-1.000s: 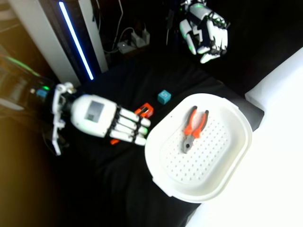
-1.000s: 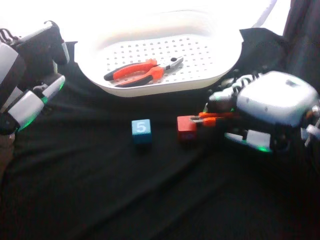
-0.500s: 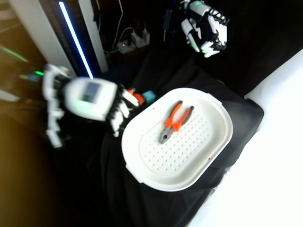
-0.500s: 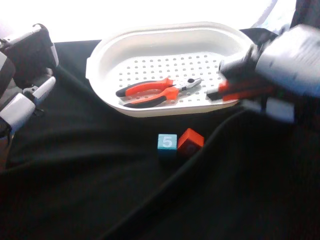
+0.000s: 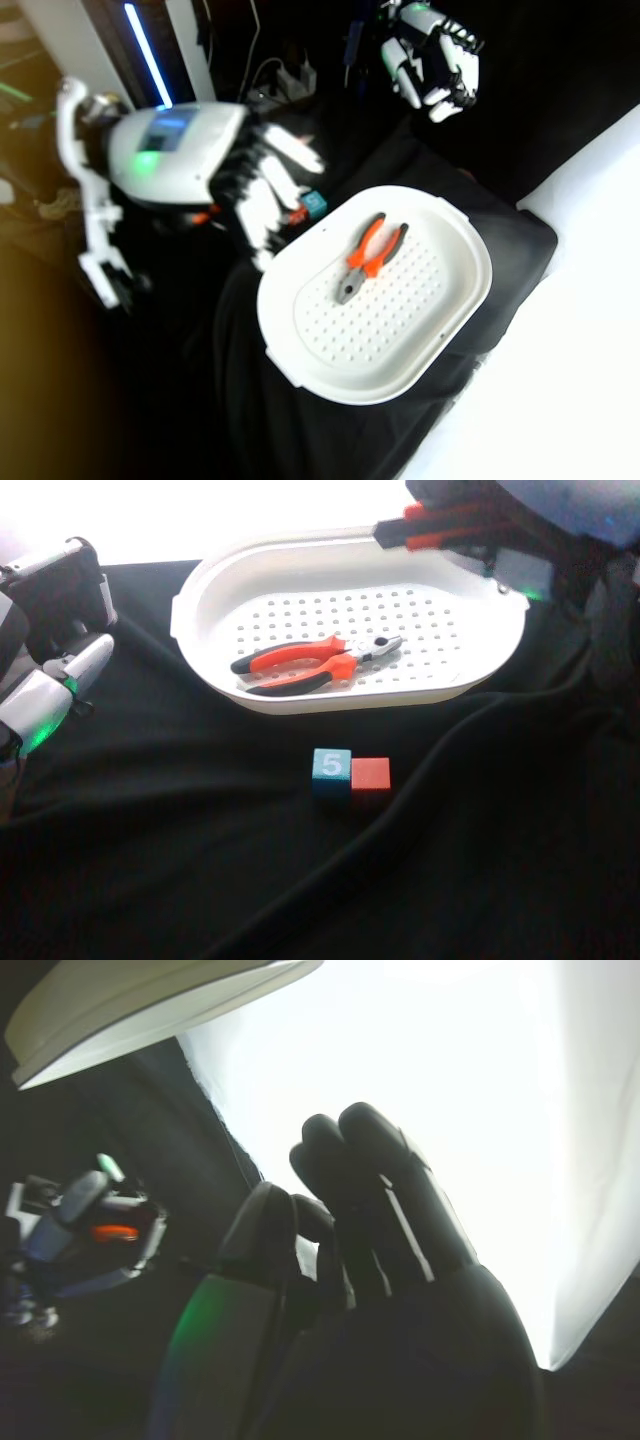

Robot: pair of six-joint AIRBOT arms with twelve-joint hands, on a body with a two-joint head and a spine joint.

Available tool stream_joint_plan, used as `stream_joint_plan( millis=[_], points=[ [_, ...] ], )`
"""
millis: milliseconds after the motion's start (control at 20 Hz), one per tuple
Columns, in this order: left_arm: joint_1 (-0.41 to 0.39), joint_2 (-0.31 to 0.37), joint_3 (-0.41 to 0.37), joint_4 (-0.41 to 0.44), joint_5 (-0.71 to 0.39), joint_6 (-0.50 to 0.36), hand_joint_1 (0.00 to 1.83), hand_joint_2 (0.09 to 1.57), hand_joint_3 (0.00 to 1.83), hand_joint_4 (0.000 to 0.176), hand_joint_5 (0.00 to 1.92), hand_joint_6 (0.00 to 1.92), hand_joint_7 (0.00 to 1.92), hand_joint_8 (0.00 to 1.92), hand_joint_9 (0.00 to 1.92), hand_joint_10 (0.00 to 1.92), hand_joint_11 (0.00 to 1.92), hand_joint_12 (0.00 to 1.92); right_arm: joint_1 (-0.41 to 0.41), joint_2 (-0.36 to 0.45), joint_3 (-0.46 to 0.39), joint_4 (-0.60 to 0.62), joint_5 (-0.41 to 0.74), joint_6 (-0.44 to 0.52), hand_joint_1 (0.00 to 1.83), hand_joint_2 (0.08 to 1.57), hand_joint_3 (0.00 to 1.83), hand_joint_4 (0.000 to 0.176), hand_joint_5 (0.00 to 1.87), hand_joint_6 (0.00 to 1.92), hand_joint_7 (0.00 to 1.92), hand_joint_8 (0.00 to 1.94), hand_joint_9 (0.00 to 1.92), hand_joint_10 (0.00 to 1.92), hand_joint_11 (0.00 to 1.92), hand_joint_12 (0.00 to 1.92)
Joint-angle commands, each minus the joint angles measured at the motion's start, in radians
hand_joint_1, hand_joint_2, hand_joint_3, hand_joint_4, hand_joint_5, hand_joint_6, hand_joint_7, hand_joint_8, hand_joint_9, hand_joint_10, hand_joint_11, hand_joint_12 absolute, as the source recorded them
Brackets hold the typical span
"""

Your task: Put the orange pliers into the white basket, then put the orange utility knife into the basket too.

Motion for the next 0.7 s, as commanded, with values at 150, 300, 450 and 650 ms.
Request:
stream_joint_plan(
  millis=[150, 300, 450, 650],
  points=[
    [-0.008, 0.002, 0.001, 0.017, -0.116, -0.004, 0.82, 1.44, 0.0, 0.0, 0.45, 1.75, 0.74, 0.89, 0.87, 1.14, 0.84, 1.47, 0.066, -0.143, 0.146, -0.002, -0.16, -0.003, 1.25, 1.27, 0.0, 0.089, 1.0, 1.92, 1.31, 1.94, 1.47, 1.92, 1.55, 1.92],
    [-0.008, -0.001, 0.004, 0.019, -0.11, -0.008, 0.82, 1.45, 0.0, 0.0, 0.43, 1.78, 0.75, 0.98, 0.86, 1.15, 0.84, 1.44, 0.067, -0.225, 0.244, 0.024, -0.289, -0.003, 0.96, 1.28, 0.0, 0.088, 0.71, 1.92, 0.88, 1.94, 1.04, 1.92, 1.13, 1.92],
    [-0.008, -0.002, 0.003, 0.019, -0.111, -0.012, 0.8, 1.45, 0.0, 0.0, 0.44, 1.77, 0.75, 0.98, 0.84, 1.17, 0.79, 1.47, 0.066, -0.235, 0.271, 0.038, -0.335, -0.003, 0.63, 1.29, 0.0, 0.07, 0.18, 1.14, 0.22, 1.34, 0.24, 1.52, 0.16, 1.77],
    [-0.008, -0.004, 0.003, 0.018, -0.11, -0.015, 0.84, 1.44, 0.0, 0.0, 0.45, 1.76, 0.76, 0.98, 0.86, 1.15, 0.81, 1.46, 0.066, -0.235, 0.259, 0.049, -0.335, -0.003, 0.49, 1.19, 0.0, 0.084, 0.0, 0.01, 0.01, 0.01, 0.0, 0.03, 0.0, 0.09]
  ],
)
